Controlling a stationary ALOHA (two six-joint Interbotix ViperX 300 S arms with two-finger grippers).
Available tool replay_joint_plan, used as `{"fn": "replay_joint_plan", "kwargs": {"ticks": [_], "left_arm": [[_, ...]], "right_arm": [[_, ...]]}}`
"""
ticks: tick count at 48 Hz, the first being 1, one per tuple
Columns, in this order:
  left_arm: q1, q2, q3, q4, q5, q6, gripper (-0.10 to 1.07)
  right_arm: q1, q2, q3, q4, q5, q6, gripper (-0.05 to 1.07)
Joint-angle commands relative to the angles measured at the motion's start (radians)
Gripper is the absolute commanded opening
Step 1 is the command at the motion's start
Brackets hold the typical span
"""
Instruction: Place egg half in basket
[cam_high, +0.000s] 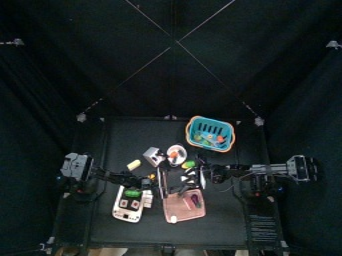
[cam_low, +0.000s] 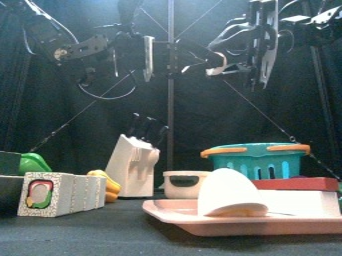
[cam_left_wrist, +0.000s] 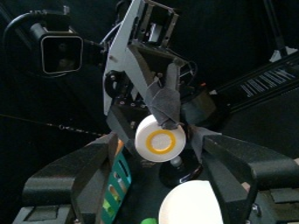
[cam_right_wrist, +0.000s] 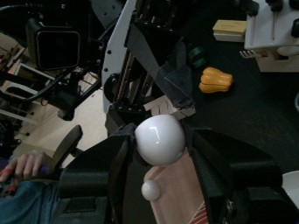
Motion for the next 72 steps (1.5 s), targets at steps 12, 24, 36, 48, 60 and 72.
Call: {"fn": "replay_joint_plan", "kwargs": {"ticks": [12, 24, 36, 48, 60, 72], "left_arm": [[-0.037, -0.078, 0.098, -0.141, -0.038, -0.002, 0.97], [-0.095, -0.078, 0.137, -0.192, -0.04, -0.005, 0.97], [-0.16, -0.061, 0.14, -0.272, -0.04, -0.008, 0.97], [-0.183, -0.054, 0.14, -0.345, -0.04, -0.008, 0.97], [-0.183, -0.052, 0.138, -0.382, -0.038, -0.008, 0.97], [-0.181, -0.041, 0.137, -0.388, -0.04, -0.008, 0.97]], "right_arm": [[-0.074, -0.043, -0.002, -0.002, 0.075, -0.006, 0.59], [-0.265, -0.098, 0.012, -0.034, 0.23, -0.008, 0.59], [-0.476, -0.052, 0.018, -0.064, 0.368, -0.008, 0.59], [-0.583, 0.06, 0.021, -0.097, 0.371, -0.008, 0.6], [-0.637, 0.103, 0.025, -0.103, 0.374, -0.005, 0.62], [-0.65, 0.103, 0.029, -0.104, 0.376, -0.005, 0.76]]}}
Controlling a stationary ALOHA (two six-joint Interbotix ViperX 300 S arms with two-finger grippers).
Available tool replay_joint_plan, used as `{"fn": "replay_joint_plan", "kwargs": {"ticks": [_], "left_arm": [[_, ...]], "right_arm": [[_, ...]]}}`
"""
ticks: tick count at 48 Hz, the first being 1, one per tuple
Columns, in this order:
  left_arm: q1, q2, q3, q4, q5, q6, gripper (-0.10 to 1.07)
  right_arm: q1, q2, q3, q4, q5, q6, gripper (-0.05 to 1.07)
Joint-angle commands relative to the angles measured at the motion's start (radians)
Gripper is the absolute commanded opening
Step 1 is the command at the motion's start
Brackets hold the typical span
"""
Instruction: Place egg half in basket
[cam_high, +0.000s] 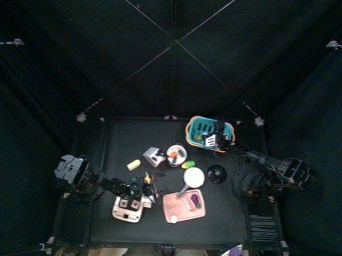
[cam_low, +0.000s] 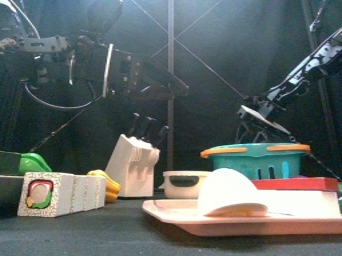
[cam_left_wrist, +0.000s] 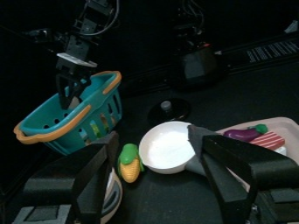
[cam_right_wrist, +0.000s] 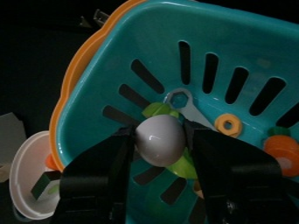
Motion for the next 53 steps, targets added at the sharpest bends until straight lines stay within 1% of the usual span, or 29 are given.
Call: {"fn": "replay_joint_plan", "kwargs": {"ticks": [1, 12, 18, 38, 48, 53], "left_arm": [[0.003, -0.002, -0.011, -0.002, -0.009, 0.002, 0.97], [0.003, -0.002, -0.012, -0.002, -0.009, 0.002, 0.97], [0.002, 0.0, -0.009, -0.002, -0.009, 0.002, 0.97], [0.003, -0.005, -0.003, -0.006, -0.006, 0.011, 0.97], [0.014, -0.009, 0.002, 0.035, 0.008, 0.011, 0.97], [0.015, -0.015, 0.005, 0.037, 0.012, 0.012, 0.97]], "right_arm": [[-0.011, -0.011, -0.008, 0.002, 0.0, 0.002, 0.77], [-0.017, -0.011, 0.002, 0.003, 0.025, 0.005, 0.9], [-0.018, -0.011, 0.002, 0.006, 0.041, 0.005, 0.93], [-0.017, -0.037, -0.005, -0.003, 0.041, 0.0, 0.93], [-0.015, -0.06, 0.003, -0.005, 0.04, 0.002, 0.93], [-0.008, -0.072, 0.011, -0.003, 0.04, 0.002, 0.93]]}}
